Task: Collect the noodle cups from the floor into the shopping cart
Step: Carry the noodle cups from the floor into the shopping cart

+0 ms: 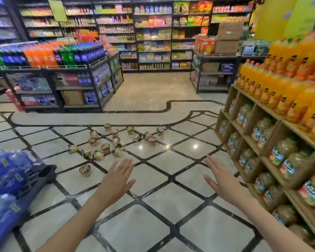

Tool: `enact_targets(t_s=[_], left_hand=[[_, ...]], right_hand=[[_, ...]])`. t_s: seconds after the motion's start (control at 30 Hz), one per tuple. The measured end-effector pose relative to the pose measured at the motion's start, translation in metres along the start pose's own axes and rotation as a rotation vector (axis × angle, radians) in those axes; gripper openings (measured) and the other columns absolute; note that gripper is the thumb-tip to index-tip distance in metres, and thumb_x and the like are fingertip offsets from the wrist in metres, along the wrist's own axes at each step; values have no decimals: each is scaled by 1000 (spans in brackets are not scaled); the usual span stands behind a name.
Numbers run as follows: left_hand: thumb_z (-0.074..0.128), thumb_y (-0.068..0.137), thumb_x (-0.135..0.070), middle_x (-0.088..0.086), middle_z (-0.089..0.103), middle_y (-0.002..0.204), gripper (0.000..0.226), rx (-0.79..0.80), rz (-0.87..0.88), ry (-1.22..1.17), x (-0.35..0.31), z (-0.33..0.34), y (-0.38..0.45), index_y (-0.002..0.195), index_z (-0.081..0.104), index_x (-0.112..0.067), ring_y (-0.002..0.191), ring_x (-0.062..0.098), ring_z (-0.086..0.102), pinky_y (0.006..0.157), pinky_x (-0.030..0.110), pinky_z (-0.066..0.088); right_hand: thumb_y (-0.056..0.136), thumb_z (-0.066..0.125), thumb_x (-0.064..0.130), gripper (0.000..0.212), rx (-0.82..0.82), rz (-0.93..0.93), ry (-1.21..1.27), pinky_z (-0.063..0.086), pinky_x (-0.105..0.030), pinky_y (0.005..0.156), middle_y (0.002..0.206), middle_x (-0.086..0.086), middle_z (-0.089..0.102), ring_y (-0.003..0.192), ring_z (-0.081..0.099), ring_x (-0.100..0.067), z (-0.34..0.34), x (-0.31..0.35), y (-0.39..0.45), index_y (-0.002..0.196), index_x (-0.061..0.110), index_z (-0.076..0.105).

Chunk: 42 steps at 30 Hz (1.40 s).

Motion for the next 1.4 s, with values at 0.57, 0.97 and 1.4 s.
enact_targets(t_s=[0.57, 0.97, 1.4], left_hand=[[4, 100, -51, 6, 64, 125, 79, 119, -207, -139, 41, 132, 386, 115, 69, -9, 114, 19, 62, 102, 38, 25], [2, 100, -48, 9, 66, 121, 80, 157, -438, -141, 43, 209, 616, 113, 70, -9, 114, 23, 62, 99, 45, 47], [12, 96, -59, 6, 64, 125, 76, 360, -760, -274, 85, 306, 757, 123, 63, -10, 114, 21, 61, 100, 33, 44]], right_hand=[[97, 44, 42, 62, 130, -128, 31, 16, -21, 115, 157, 2, 21, 144, 18, -10, 67, -235, 400, 150, 18, 25], [96, 47, 41, 62, 254, -286, 131, 27, -26, 112, 158, 5, 17, 143, 21, -13, 121, -387, 674, 150, 23, 23], [88, 59, 48, 85, 487, -382, 192, 22, -28, 115, 158, 0, 15, 145, 16, -15, 218, -459, 947, 152, 18, 12]])
Point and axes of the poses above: each hand's wrist, its own y-axis towards the middle knuckle, its own z-axis out of the palm, x = y × z, the point moved 10 cm from there along y, towards the middle knuckle
